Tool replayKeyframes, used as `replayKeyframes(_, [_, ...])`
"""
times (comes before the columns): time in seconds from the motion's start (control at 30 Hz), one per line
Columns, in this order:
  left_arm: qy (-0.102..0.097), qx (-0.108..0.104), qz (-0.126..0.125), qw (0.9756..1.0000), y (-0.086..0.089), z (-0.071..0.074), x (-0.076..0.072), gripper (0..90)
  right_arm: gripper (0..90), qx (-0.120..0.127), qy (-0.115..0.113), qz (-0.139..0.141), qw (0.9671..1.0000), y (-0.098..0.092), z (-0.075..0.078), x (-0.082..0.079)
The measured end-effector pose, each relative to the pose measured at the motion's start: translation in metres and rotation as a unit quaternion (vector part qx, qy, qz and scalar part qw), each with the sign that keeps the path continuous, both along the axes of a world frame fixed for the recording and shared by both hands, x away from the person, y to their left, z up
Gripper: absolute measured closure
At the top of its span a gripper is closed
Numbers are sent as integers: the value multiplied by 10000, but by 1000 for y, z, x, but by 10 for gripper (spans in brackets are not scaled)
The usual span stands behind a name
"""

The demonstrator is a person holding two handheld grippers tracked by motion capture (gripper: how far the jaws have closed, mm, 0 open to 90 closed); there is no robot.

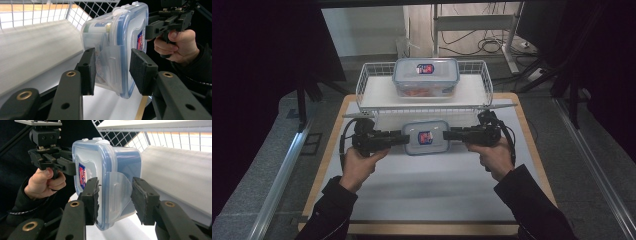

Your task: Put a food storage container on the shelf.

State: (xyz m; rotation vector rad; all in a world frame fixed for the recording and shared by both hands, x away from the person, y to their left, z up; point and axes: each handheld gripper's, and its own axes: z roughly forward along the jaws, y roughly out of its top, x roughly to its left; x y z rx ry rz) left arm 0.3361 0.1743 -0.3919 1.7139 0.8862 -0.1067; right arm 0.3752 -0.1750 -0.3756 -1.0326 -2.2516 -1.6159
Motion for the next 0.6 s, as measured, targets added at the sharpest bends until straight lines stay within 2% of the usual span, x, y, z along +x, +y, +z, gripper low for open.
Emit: replayKeyframes(0.6, [-110, -15, 38, 9999, 5, 32, 24, 575, 580, 138, -87, -113, 9998, 5, 29, 22])
